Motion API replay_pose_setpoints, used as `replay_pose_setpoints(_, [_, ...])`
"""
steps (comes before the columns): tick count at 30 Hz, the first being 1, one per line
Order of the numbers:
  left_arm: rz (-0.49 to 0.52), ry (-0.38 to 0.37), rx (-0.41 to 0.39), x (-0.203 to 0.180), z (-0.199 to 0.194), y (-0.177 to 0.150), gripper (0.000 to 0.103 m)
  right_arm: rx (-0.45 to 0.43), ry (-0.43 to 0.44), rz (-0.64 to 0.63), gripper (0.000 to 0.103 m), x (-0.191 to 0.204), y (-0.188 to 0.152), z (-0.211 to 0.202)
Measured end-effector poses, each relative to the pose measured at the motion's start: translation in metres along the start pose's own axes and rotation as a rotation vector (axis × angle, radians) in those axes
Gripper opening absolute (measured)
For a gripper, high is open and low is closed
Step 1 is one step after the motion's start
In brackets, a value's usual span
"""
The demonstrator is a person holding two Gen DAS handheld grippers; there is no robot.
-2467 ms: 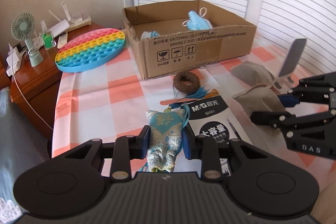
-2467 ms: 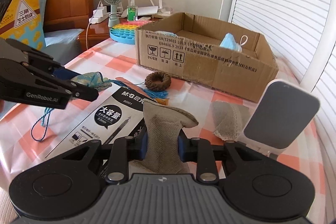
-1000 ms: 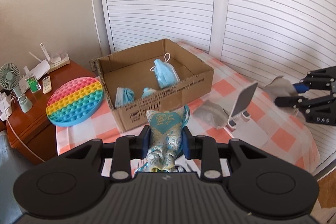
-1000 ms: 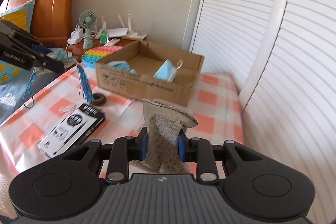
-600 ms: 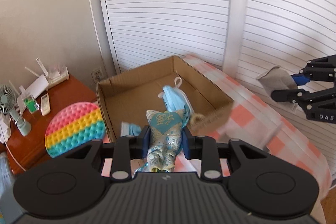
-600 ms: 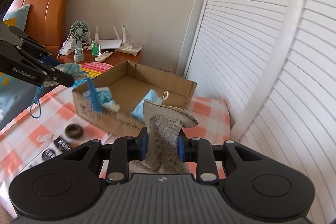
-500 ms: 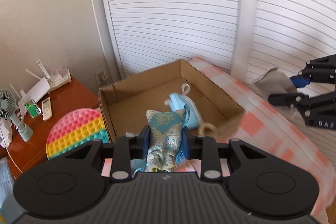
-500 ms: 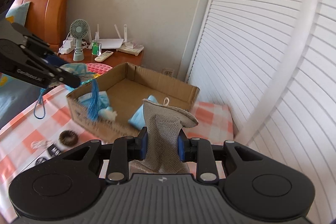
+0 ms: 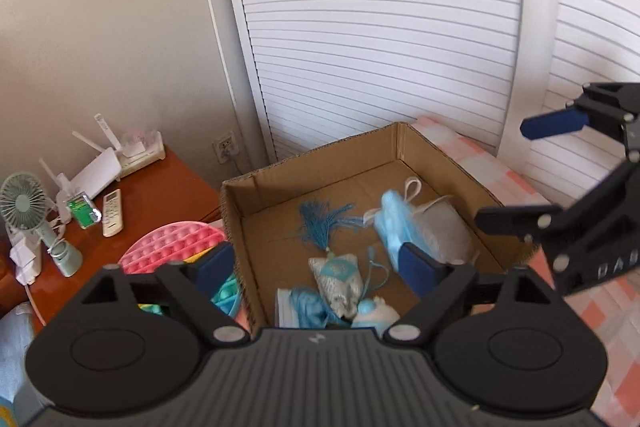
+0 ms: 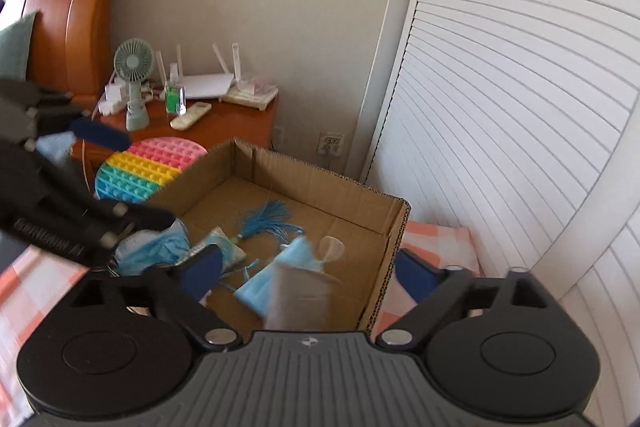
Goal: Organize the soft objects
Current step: 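Carry the sachet and grey pouch over the box and open both tools, then grasp the second grey fabric pouch with the right tool while the left tool withdraws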
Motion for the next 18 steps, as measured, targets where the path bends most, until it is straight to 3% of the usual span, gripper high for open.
replay_pose_setpoints(9, [0.033, 0.016, -0.013, -0.016, -0.057, -0.028, 0.100, -0.012, 0.027, 0.036, 0.103, 0.023, -0.010, -0.046])
replay_pose_setpoints(18, [-0.021, 0.017, -0.037, -0.029, -0.098, -0.070, 0.101, 0.046, 0.033, -0.005, 0.103, 0.052, -0.030, -0.066])
Point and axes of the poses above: each gripper's, at about its wrist camera, not at the fingertips, and z roughly the way its jaws point, x to its left, y to its top, the point moved 4 cm from there along z, roughly the way its jaws point, and after that the axes turned 9 degrees about z, right-handed, at the moved point
